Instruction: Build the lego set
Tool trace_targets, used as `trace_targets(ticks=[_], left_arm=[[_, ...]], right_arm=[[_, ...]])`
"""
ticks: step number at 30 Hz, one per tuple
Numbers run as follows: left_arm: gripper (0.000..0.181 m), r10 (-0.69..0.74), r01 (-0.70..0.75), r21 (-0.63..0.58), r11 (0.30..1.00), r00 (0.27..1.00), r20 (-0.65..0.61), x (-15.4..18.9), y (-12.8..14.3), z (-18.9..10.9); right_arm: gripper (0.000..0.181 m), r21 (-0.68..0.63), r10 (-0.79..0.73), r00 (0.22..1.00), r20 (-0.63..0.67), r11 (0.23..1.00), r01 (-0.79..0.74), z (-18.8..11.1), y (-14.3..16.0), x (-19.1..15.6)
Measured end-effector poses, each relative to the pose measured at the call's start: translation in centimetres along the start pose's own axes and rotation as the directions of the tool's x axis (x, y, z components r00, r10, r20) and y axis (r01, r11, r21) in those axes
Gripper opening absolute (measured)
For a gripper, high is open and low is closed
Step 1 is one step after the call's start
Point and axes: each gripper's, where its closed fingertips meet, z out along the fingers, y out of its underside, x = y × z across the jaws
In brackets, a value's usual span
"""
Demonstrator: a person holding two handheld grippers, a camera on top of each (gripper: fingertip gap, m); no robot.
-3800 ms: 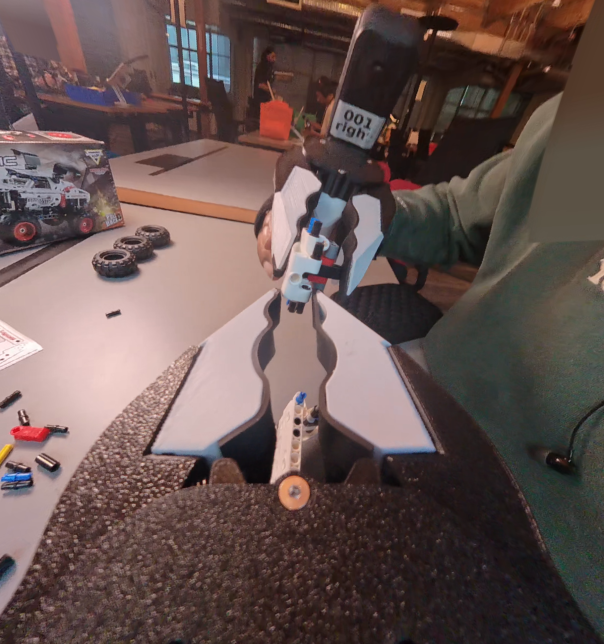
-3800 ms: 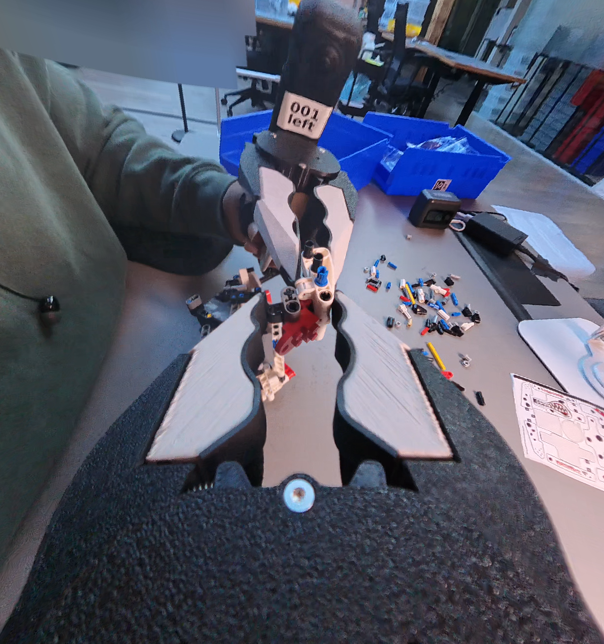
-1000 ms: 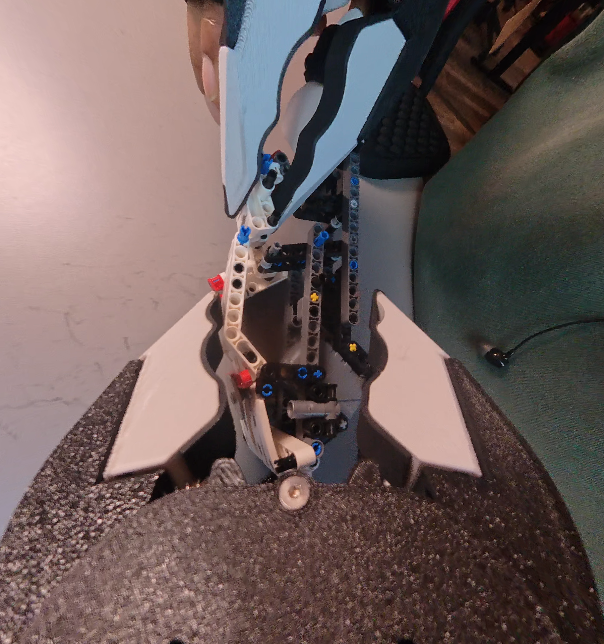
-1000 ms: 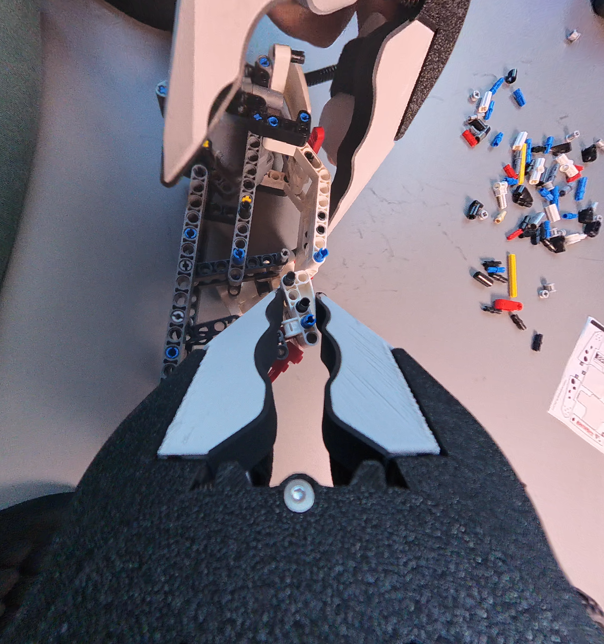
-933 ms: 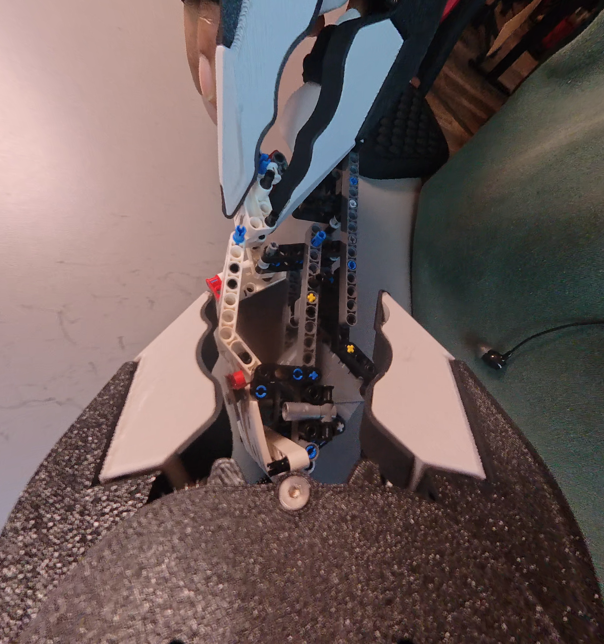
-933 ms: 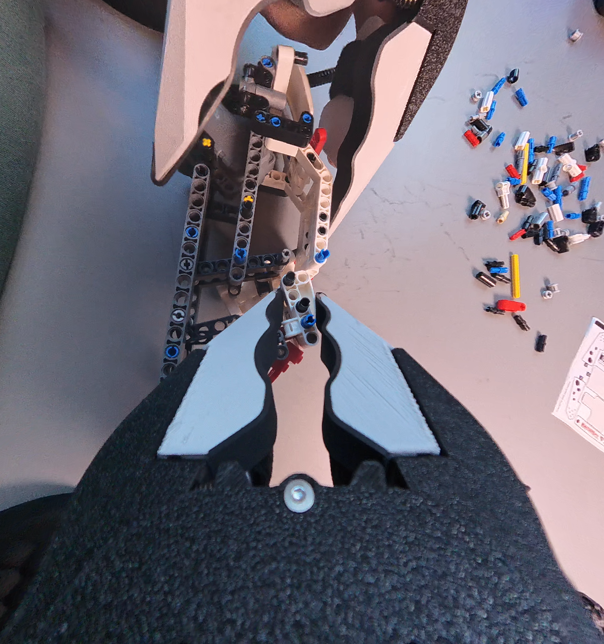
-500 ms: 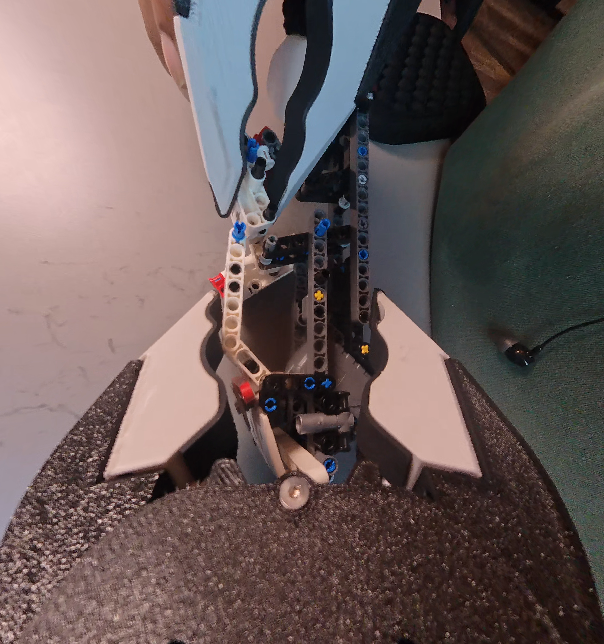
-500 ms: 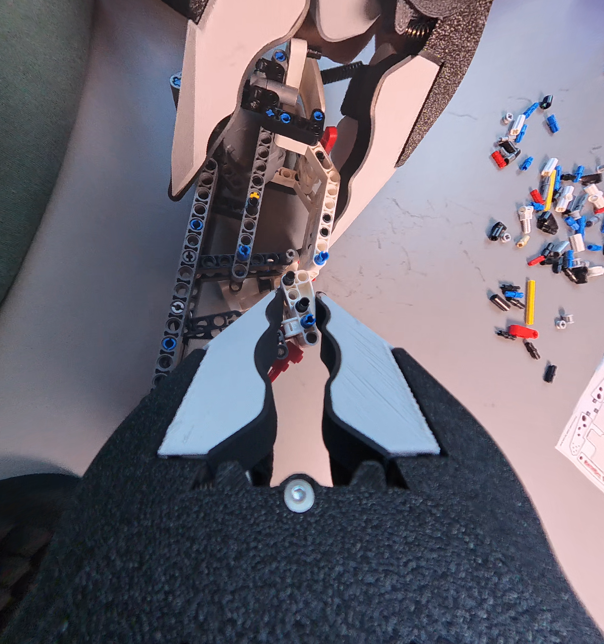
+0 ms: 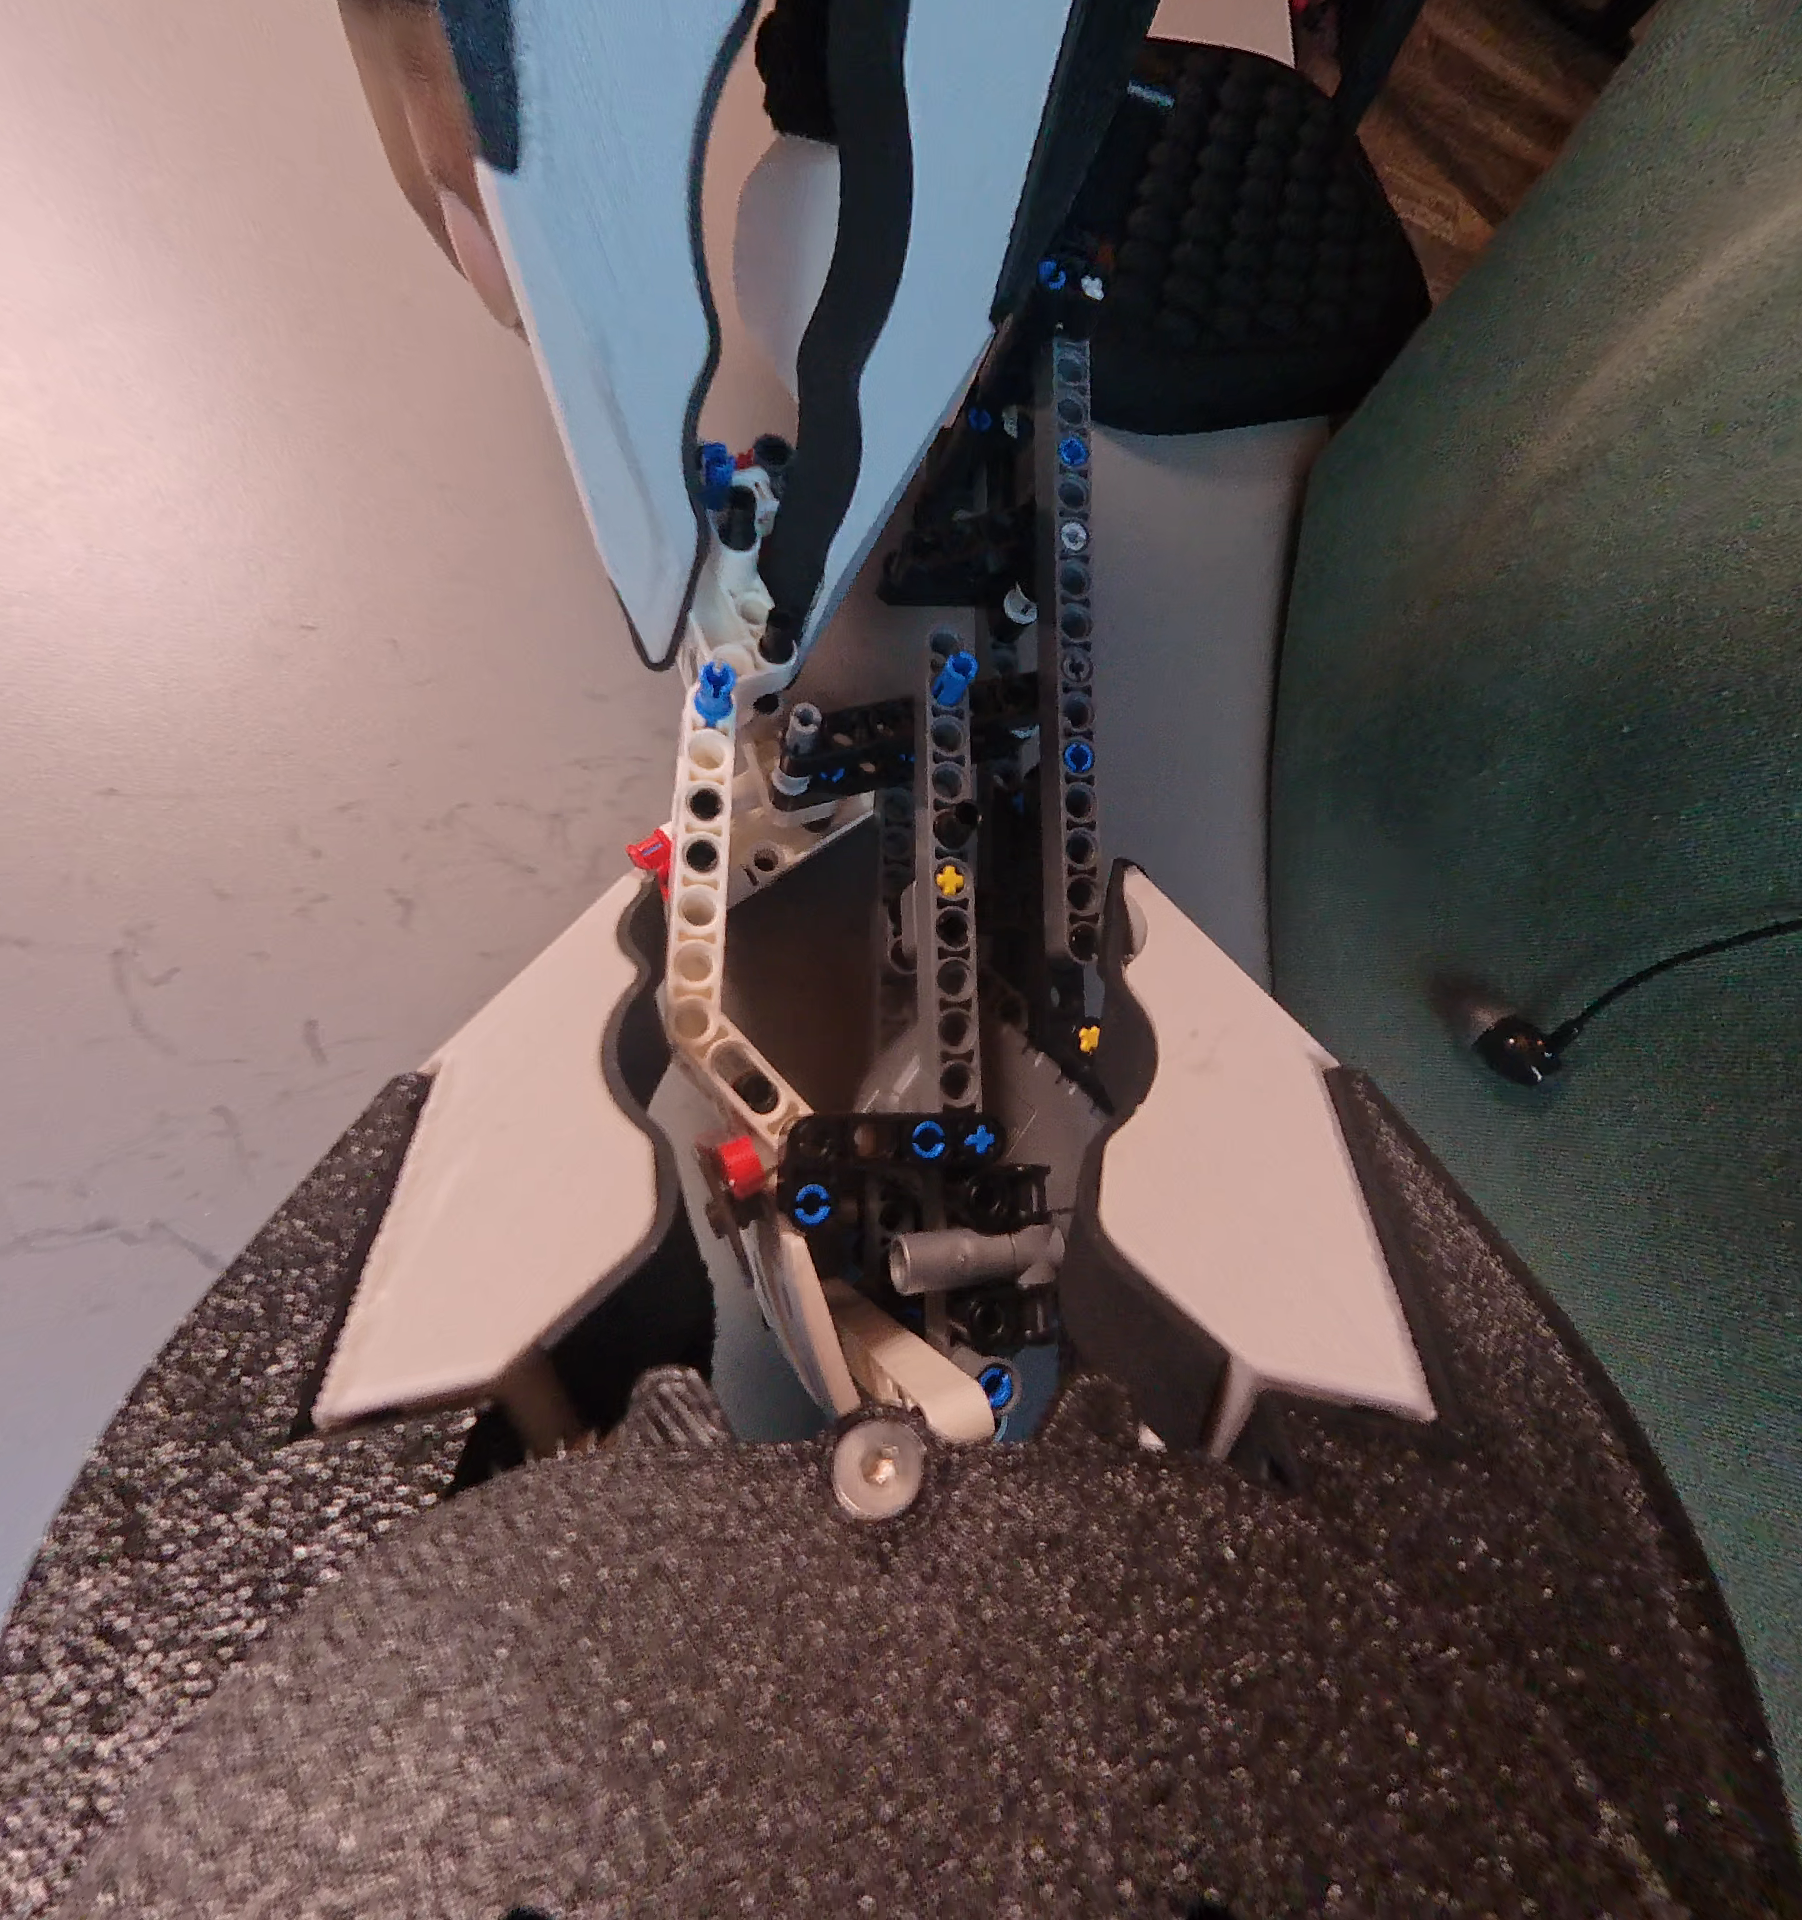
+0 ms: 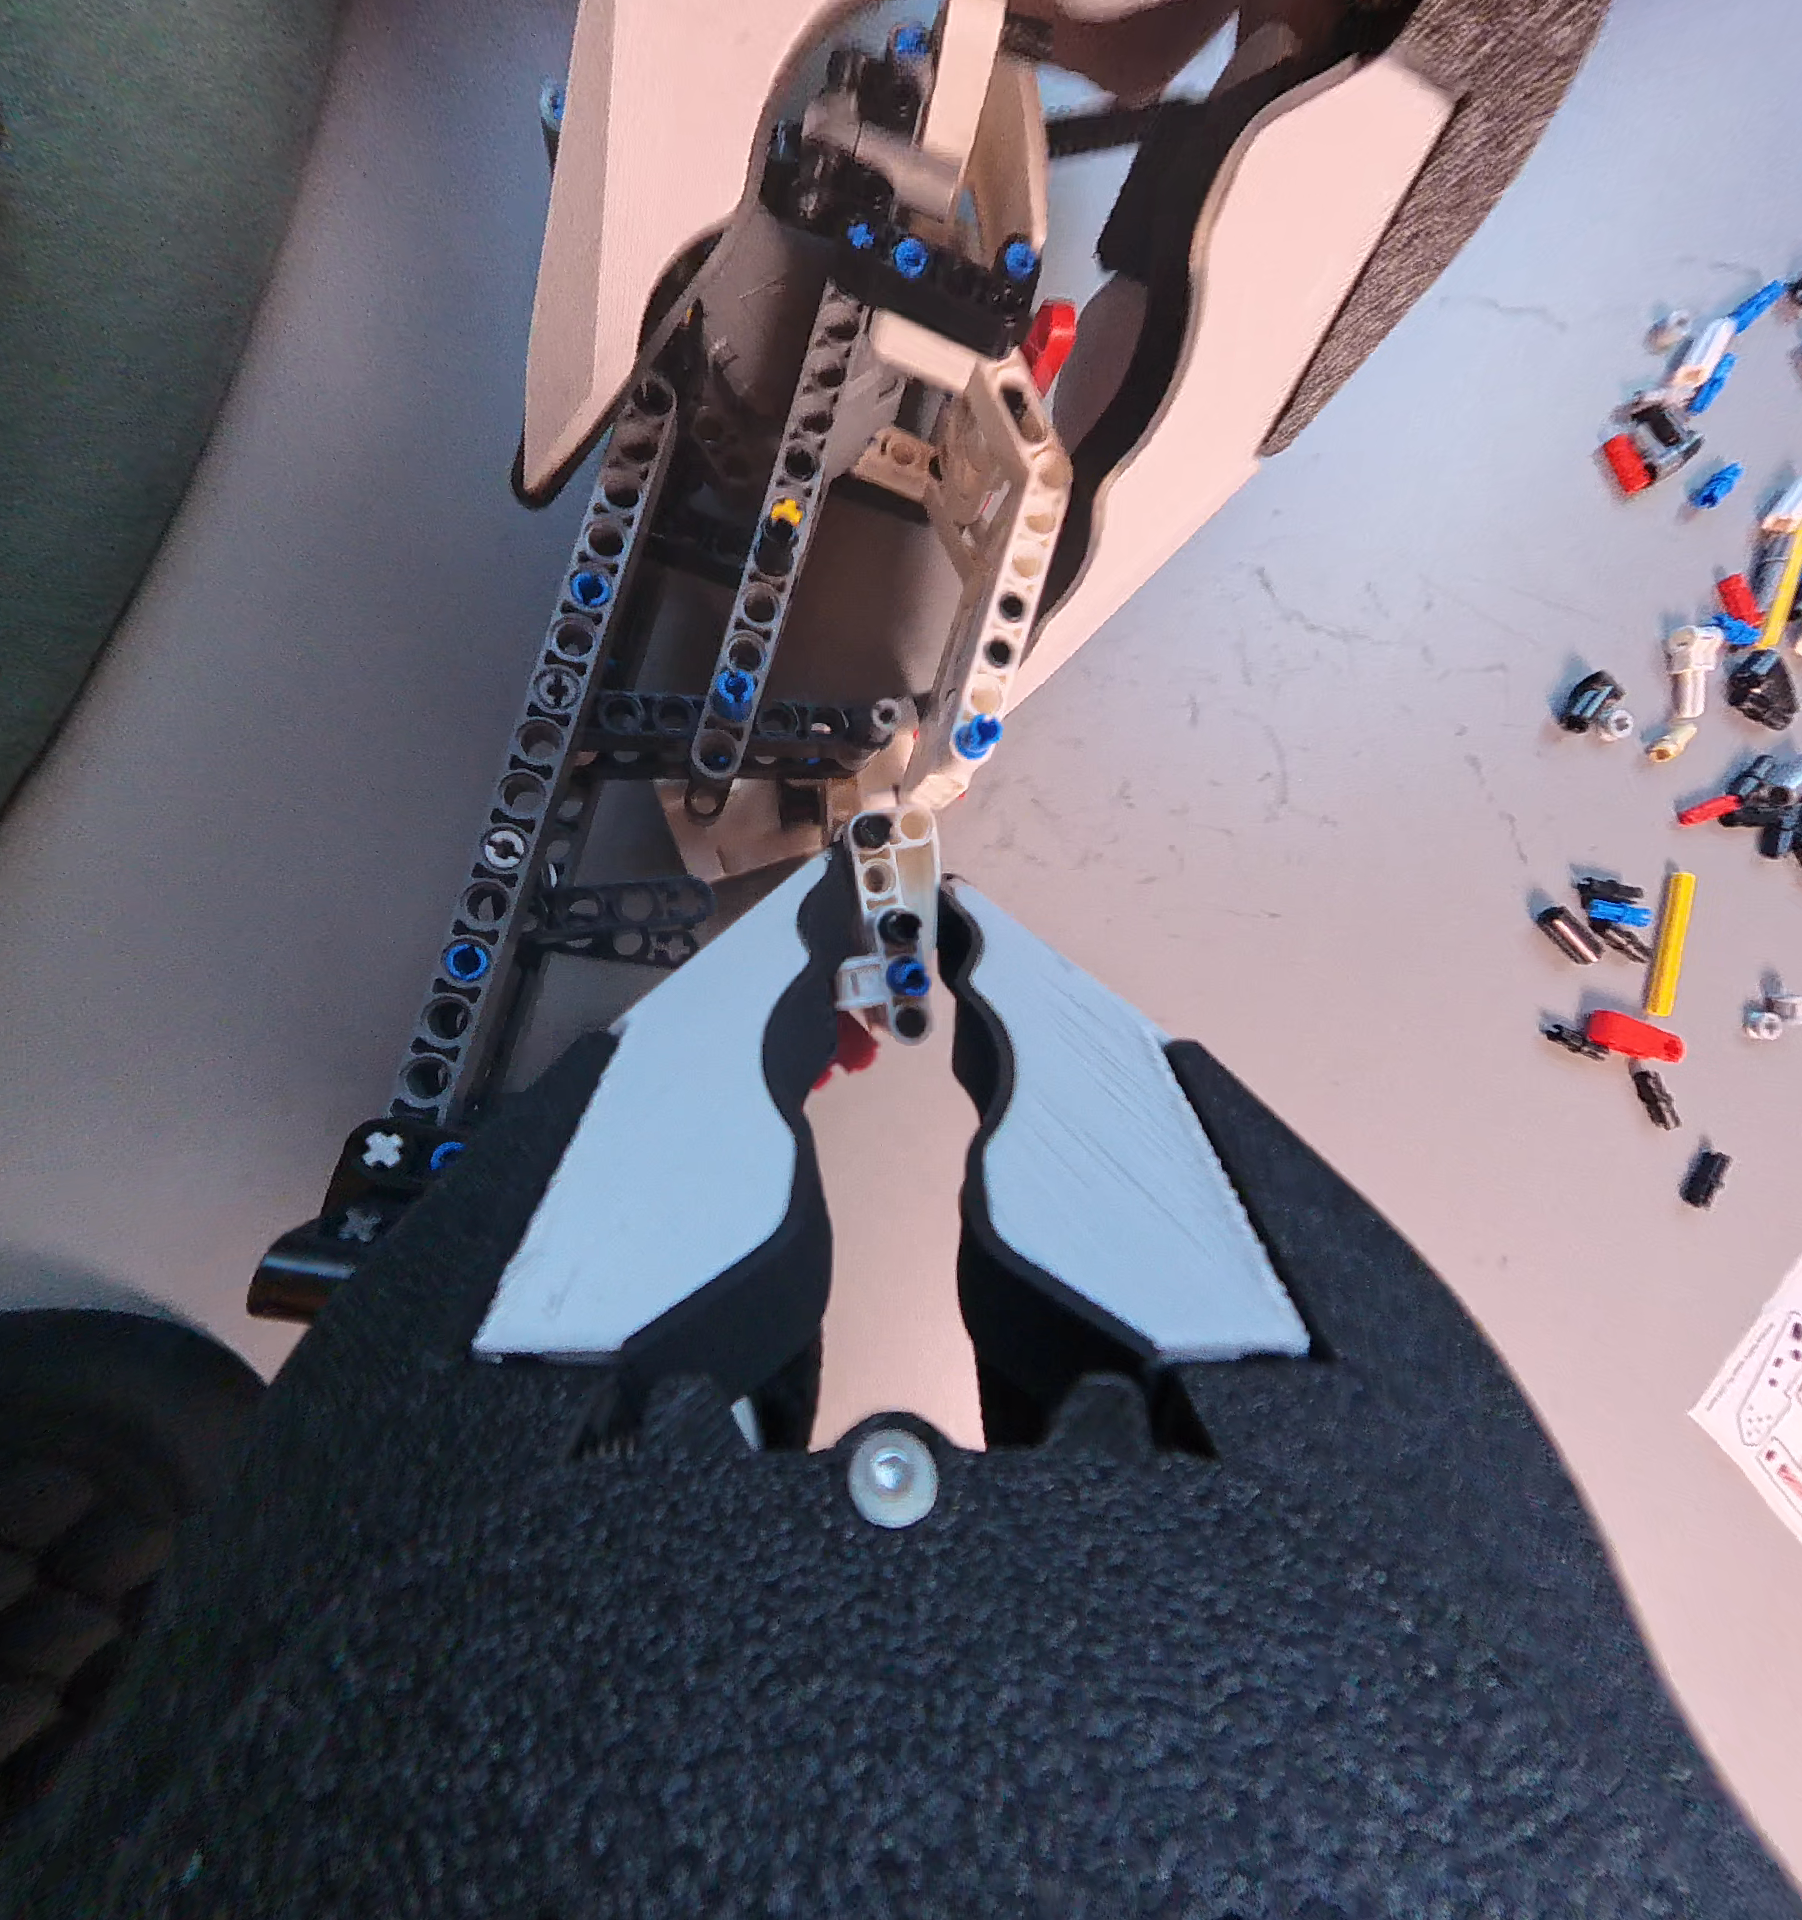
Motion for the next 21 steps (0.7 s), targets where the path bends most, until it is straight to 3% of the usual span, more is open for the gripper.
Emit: trace_targets(ticks=[4, 12, 21], left_arm=[[0.084, -0.003, 0.003, -0.004, 1.0, 1.0, -0.002, 0.0, 0.0, 0.0], [0.085, 0.0, 0.0, -0.006, 1.0, 1.0, 0.011, 0.0, -0.1, -0.2], [0.085, 0.011, -0.011, -0.006, 1.0, 1.0, 0.019, 0.2, 0.0, 0.0]], right_arm=[[0.015, -0.004, -0.01, 1.0, 0.0, 1.0, 0.01, 0.0, -0.1, 0.0], [0.022, 0.076, 0.127, 0.991, 0.047, 0.989, -0.131, -0.7, -1.5, 0.2], [0.016, -0.057, 0.015, 1.0, 0.012, 0.998, -0.014, 0.0, -0.7, -0.1]])
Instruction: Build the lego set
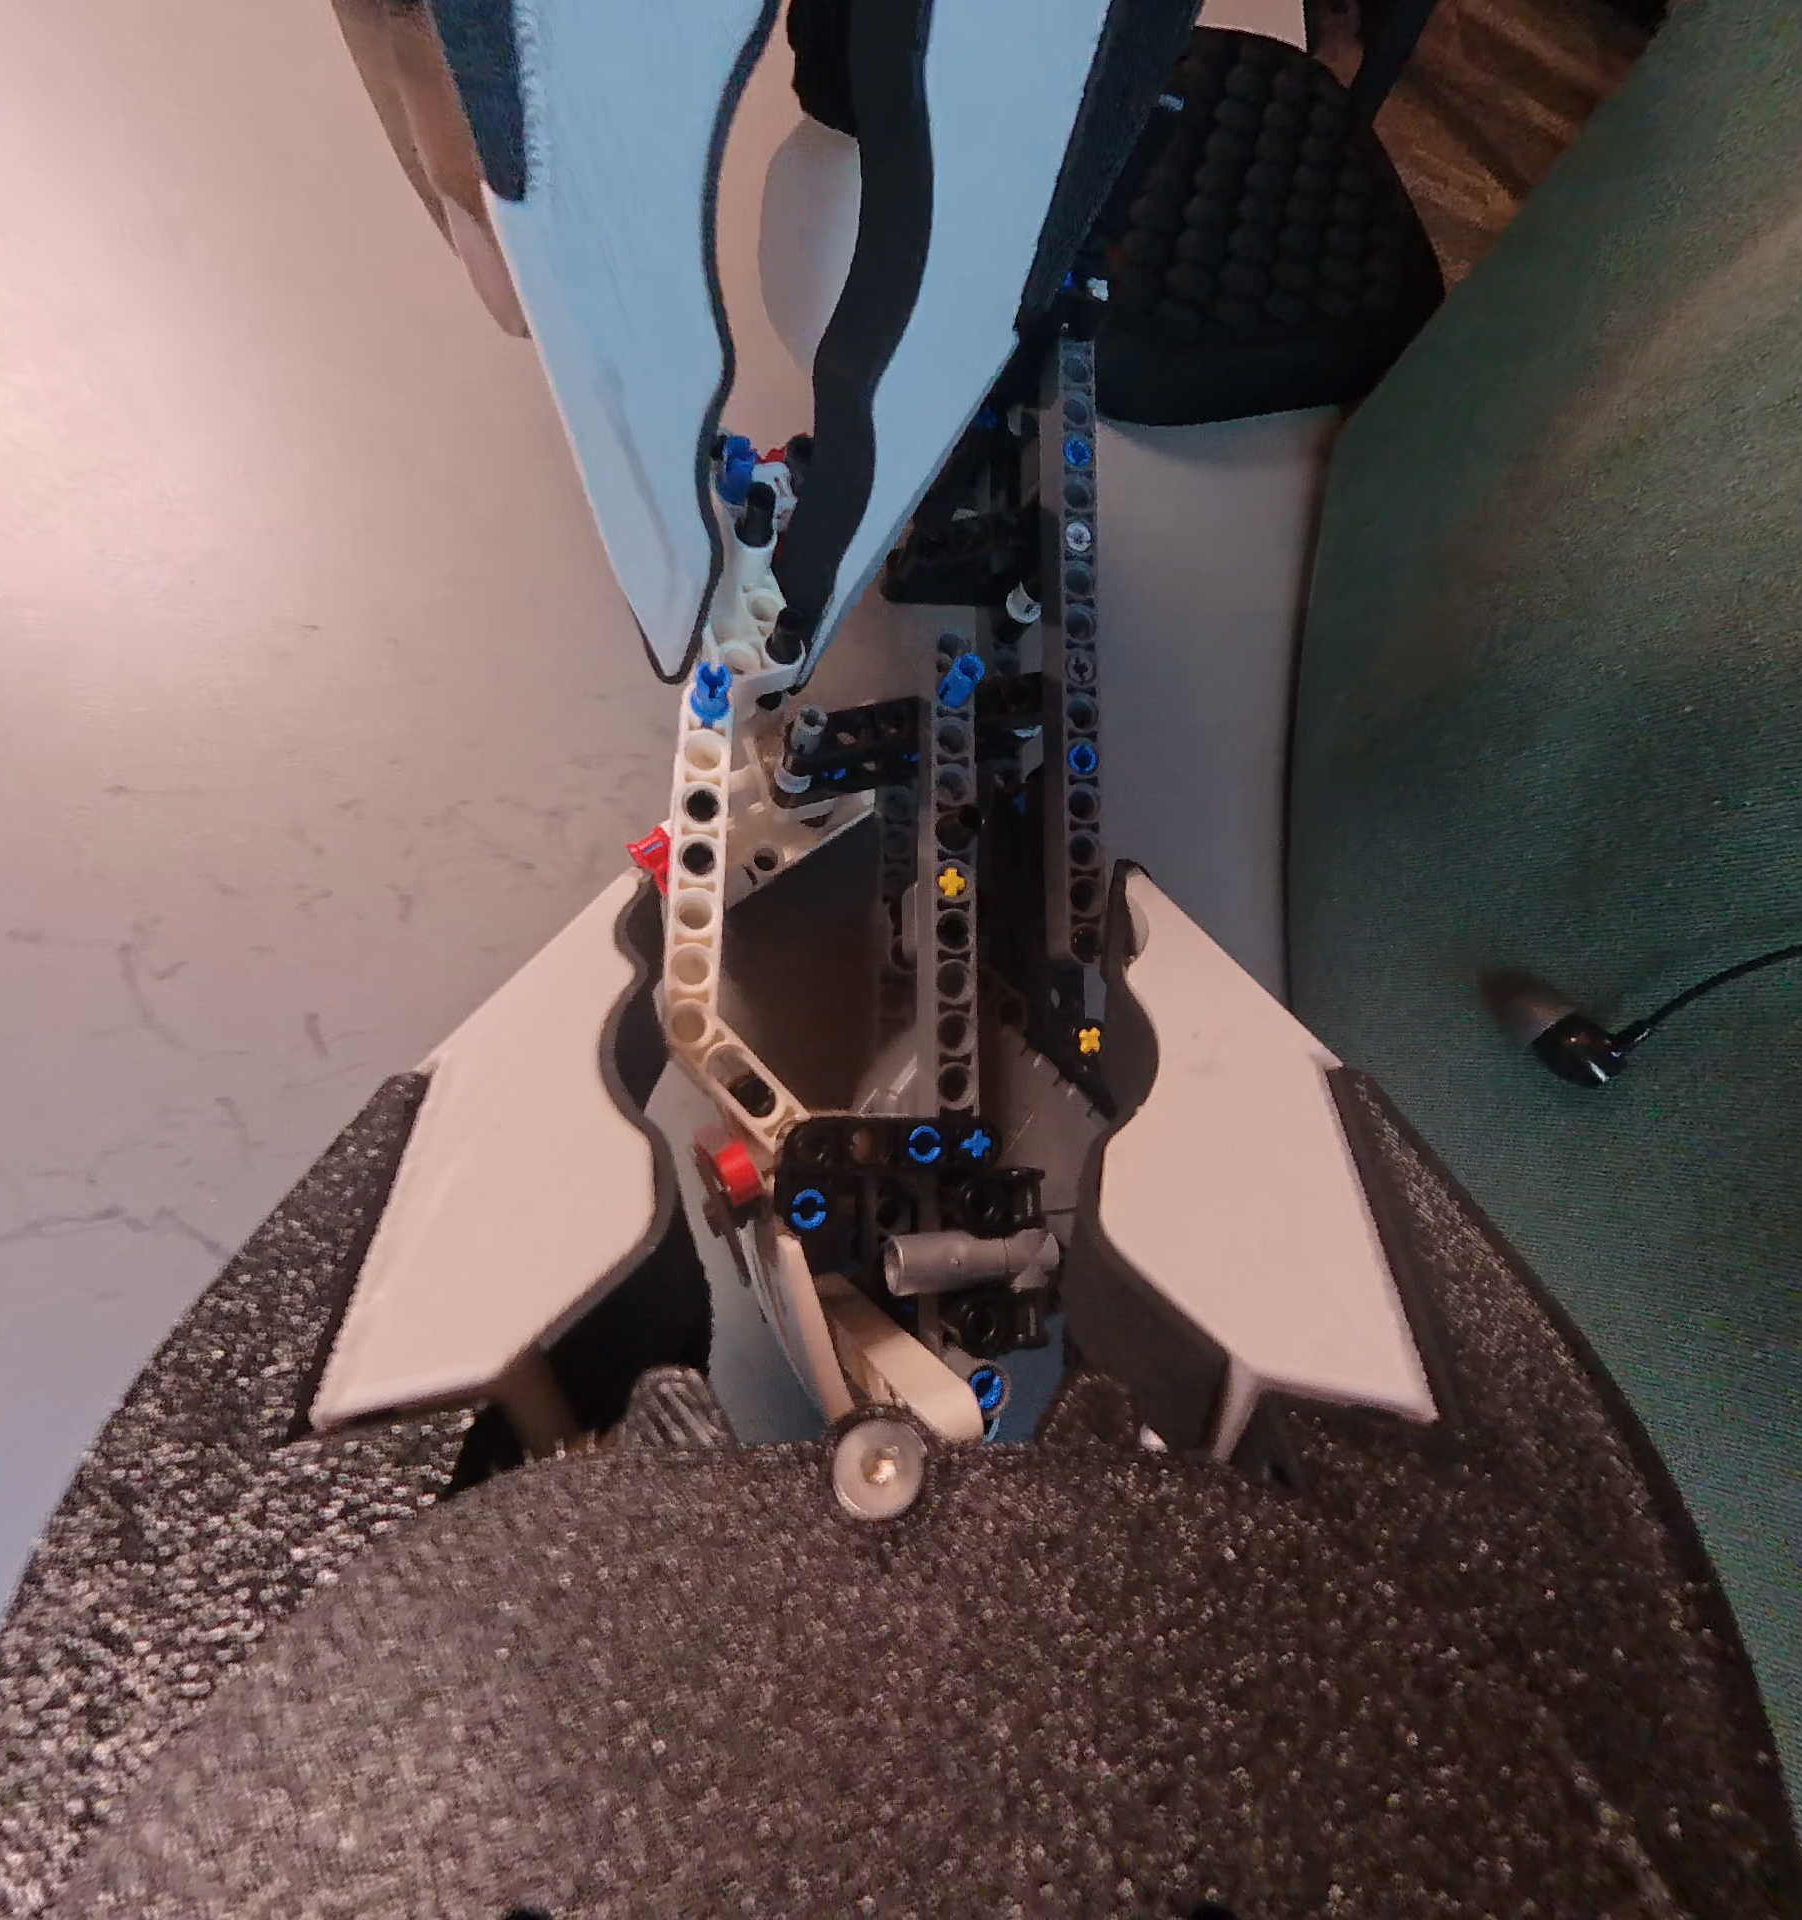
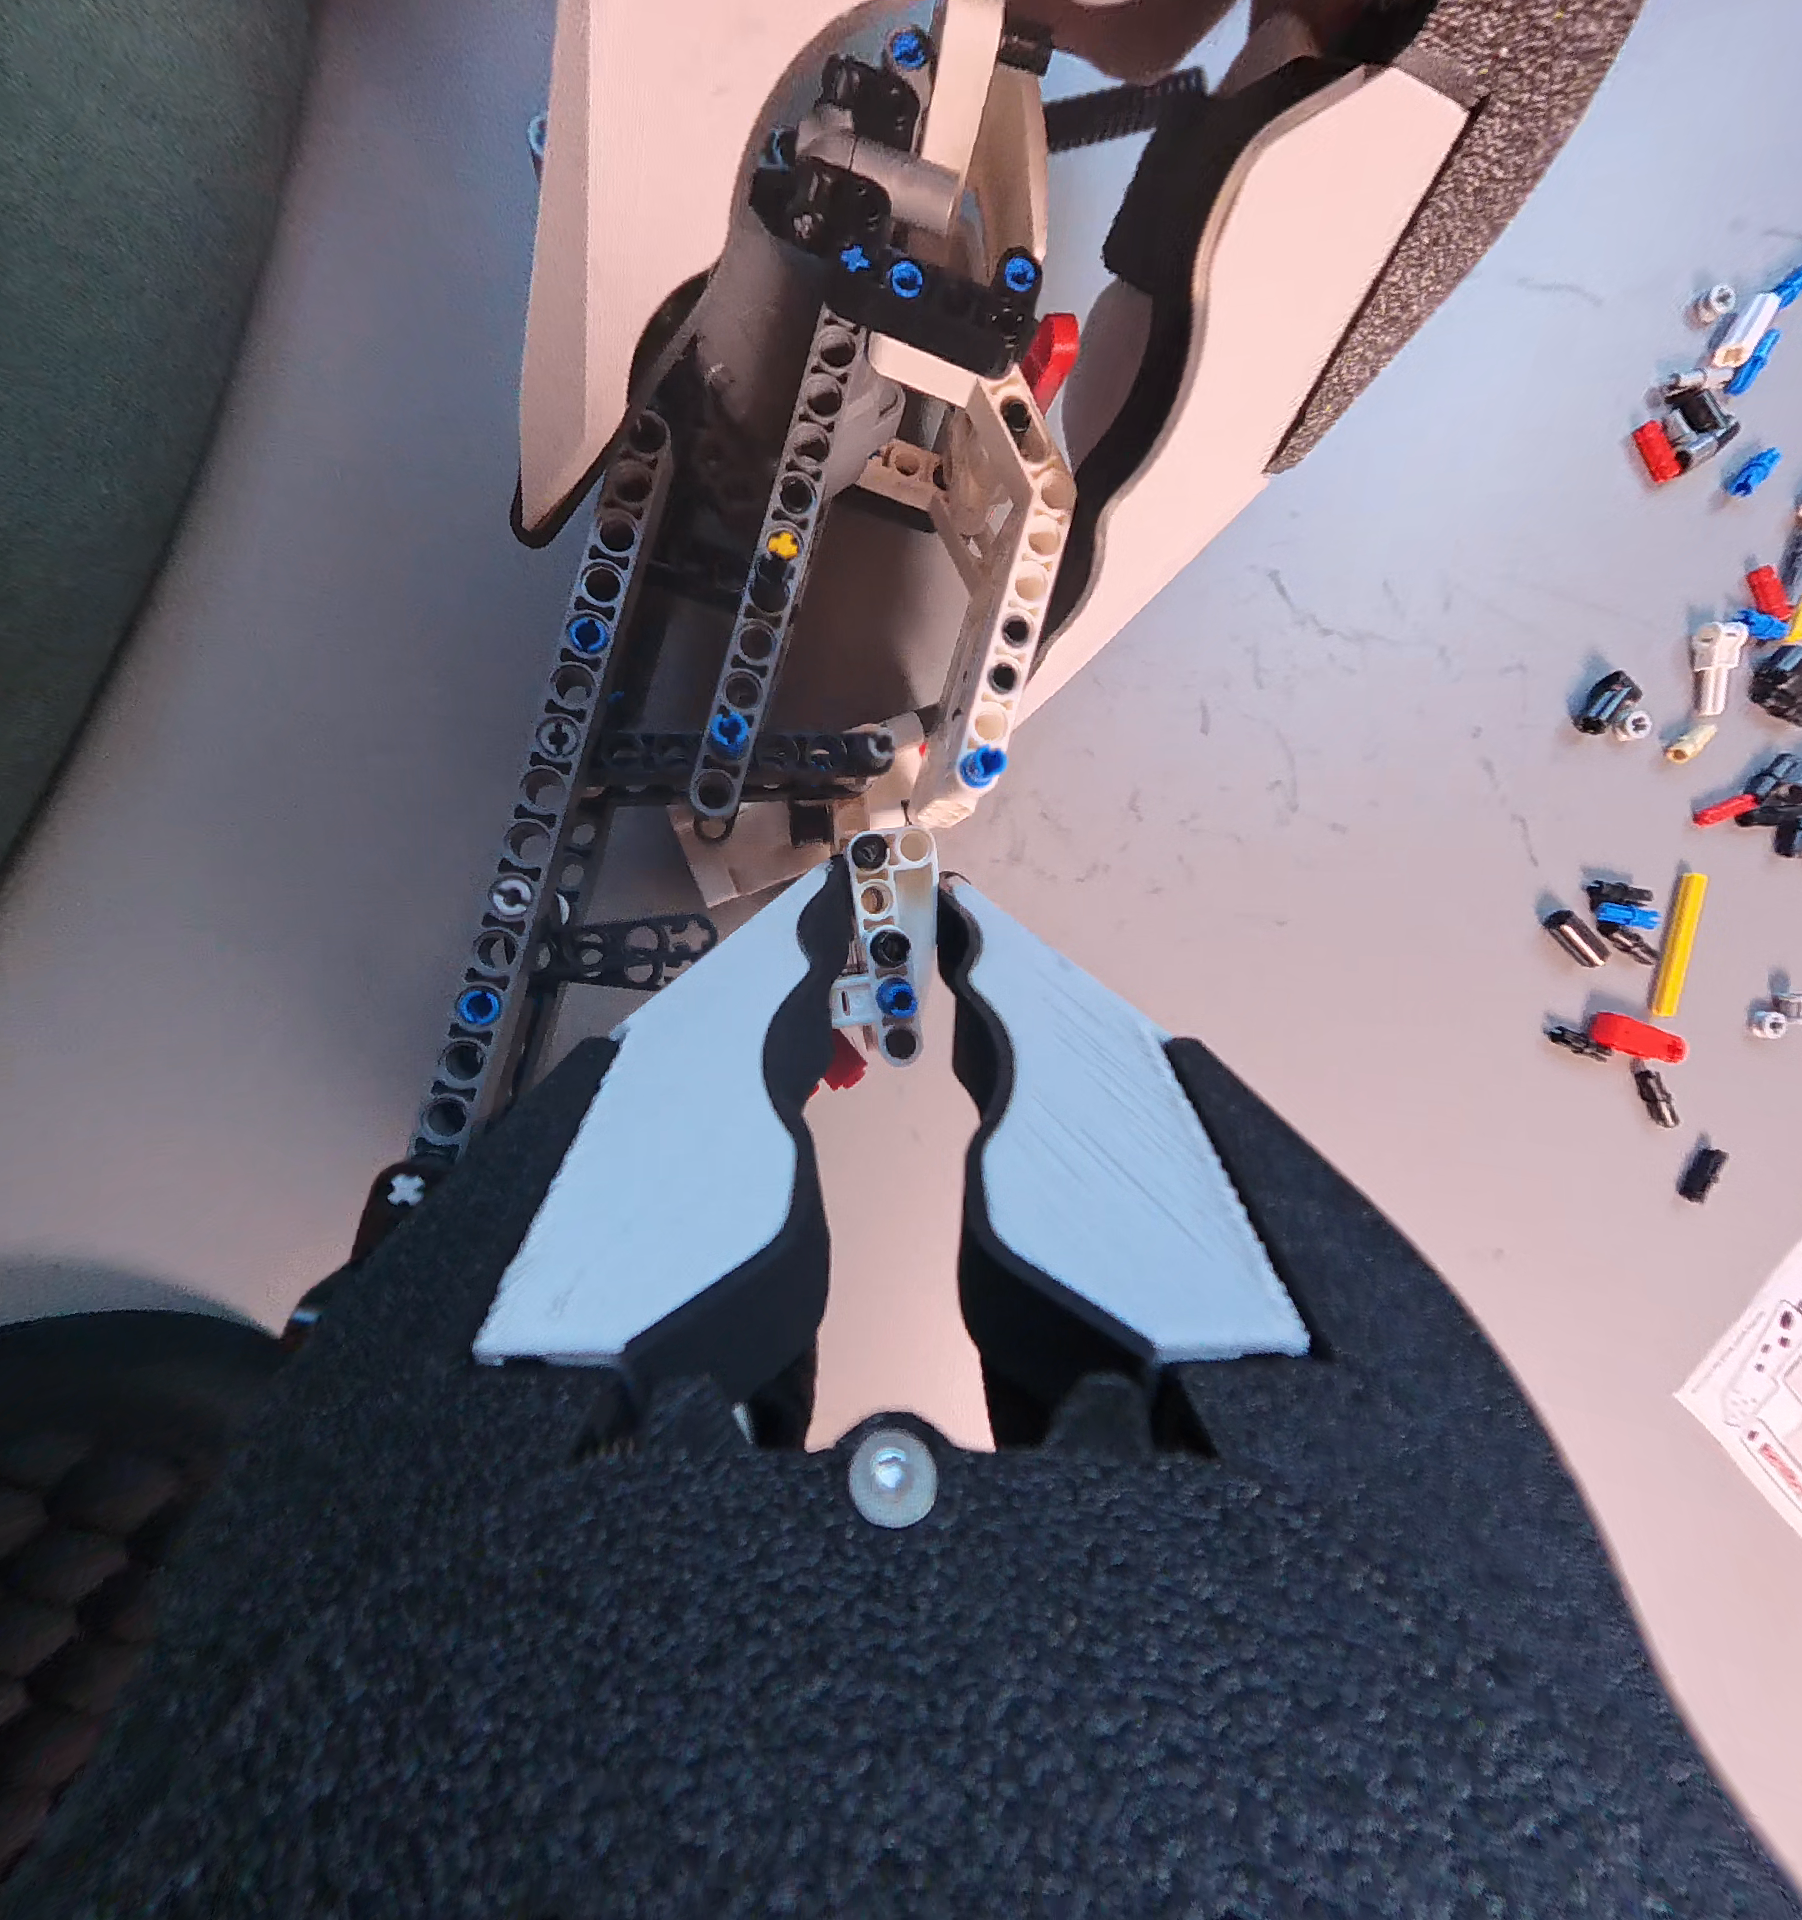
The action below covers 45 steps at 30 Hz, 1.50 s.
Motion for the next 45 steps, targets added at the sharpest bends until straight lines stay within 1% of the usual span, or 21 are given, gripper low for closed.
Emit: trace_targets(ticks=[3, 6, 8, 10, 13, 15, 18, 19, 21, 24, 27, 29, 30, 31, 32, 34, 36, 38, 41, 43, 45], left_arm=[[0.084, 0.001, -0.001, -0.003, 1.0, 1.0, -0.001, 0.1, 0.1, 0.0], [0.085, 0.003, -0.003, -0.002, 1.0, 1.0, 0.003, 0.1, 0.0, 0.0], [0.086, 0.015, -0.015, 0.002, 1.0, 1.0, 0.026, -0.1, -0.1, -0.2], [0.086, 0.029, -0.03, 0.006, 1.0, 0.999, 0.033, -0.1, -0.1, -0.3], [0.085, 0.107, -0.108, 0.015, 0.994, 0.992, 0.072, -0.2, 0.0, -0.5], [0.085, 0.188, -0.189, -0.001, 0.982, 0.973, 0.132, -0.3, 0.0, -0.6], [0.085, 0.334, -0.342, -0.012, 0.94, 0.91, 0.246, -0.5, -0.9, -0.7], [0.085, 0.388, -0.398, -0.031, 0.917, 0.873, 0.296, -0.7, -1.3, -0.8], [0.085, 0.507, -0.514, -0.104, 0.851, 0.755, 0.416, -1.6, -2.1, -1.1], [0.085, 0.667, -0.635, -0.285, 0.718, 0.512, 0.541, -3.3, -2.8, -1.4], [0.085, 0.774, -0.699, -0.435, 0.568, 0.274, 0.571, -4.6, -3.1, -1.4], [0.085, 0.81, -0.714, -0.502, 0.488, 0.157, 0.564, -5.2, -3.1, -1.3], [0.085, 0.819, -0.717, -0.52, 0.464, 0.123, 0.561, -5.4, -3.1, -1.3], [0.084, 0.822, -0.722, -0.52, 0.457, 0.12, 0.556, -5.4, -3.1, -1.3], [0.083, 0.819, -0.727, -0.498, 0.473, 0.154, 0.553, -5.1, -3.0, -1.3], [0.09, 0.779, -0.717, -0.428, 0.55, 0.257, 0.572, -4.6, -3.1, -1.8], [0.095, 0.704, -0.689, -0.328, 0.647, 0.373, 0.604, -4.0, -3.4, -3.0], [0.088, 0.589, -0.643, -0.186, 0.743, 0.497, 0.637, -3.1, -3.7, -4.4], [0.076, 0.431, -0.505, -0.094, 0.858, 0.608, 0.667, -3.9, -2.5, -6.1], [0.076, 0.375, -0.442, -0.08, 0.893, 0.636, 0.674, -5.1, -1.3, -6.2], [0.071, 0.345, -0.429, -0.048, 0.902, 0.651, 0.676, -5.6, -1.2, -6.4]], right_arm=[[0.016, -0.03, -0.018, 1.0, -0.003, 0.999, 0.018, 0.1, 0.0, -0.1], [0.016, -0.024, 0.025, 1.0, -0.005, 0.999, -0.025, -0.2, -0.3, 0.1], [0.018, 0.028, 0.058, 0.998, -0.04, 0.998, -0.057, -0.8, -0.4, 0.5], [0.029, 0.151, 0.134, 0.989, -0.062, 0.981, -0.124, -2.2, -0.7, 1.0], [0.029, 0.34, 0.345, 0.939, -0.002, 0.883, -0.324, -4.7, 0.5, 1.3], [0.03, 0.424, 0.464, 0.876, 0.133, 0.772, -0.474, -5.4, 1.2, 0.3], [0.041, 0.486, 0.536, 0.797, 0.278, 0.637, -0.598, -6.0, 1.0, -1.0], [0.046, 0.484, 0.55, 0.782, 0.294, 0.619, -0.618, -6.0, 1.0, -1.2], [0.06, 0.491, 0.568, 0.766, 0.302, 0.596, -0.635, -6.1, 0.5, -1.3], [0.068, 0.519, 0.607, 0.755, 0.247, 0.575, -0.632, -6.2, 0.2, -0.1], [0.07, 0.531, 0.651, 0.748, 0.13, 0.591, -0.607, -5.8, 1.3, 1.7], [0.073, 0.527, 0.64, 0.766, 0.059, 0.632, -0.568, -5.2, 1.7, 2.1], [0.073, 0.517, 0.629, 0.776, 0.038, 0.652, -0.554, -4.8, 1.7, 2.1], [0.071, 0.507, 0.613, 0.79, 0.012, 0.677, -0.533, -4.5, 1.6, 2.0], [0.066, 0.506, 0.594, 0.804, -0.02, 0.7, -0.504, -4.2, 1.4, 1.9], [0.054, 0.5, 0.565, 0.821, -0.084, 0.736, -0.456, -3.9, 1.2, 1.8], [0.054, 0.496, 0.566, 0.812, -0.141, 0.75, -0.437, -3.8, 1.1, 1.8], [0.054, 0.495, 0.573, 0.8, -0.179, 0.755, -0.431, -3.9, 1.0, 1.6], [0.054, 0.454, 0.528, 0.806, -0.267, 0.807, -0.378, -3.6, 0.6, 0.7], [0.056, 0.418, 0.473, 0.829, -0.298, 0.846, -0.332, -3.4, 0.1, -0.3], [0.067, 0.379, 0.452, 0.848, -0.276, 0.862, -0.336, -3.0, 0.0, -1.4]])
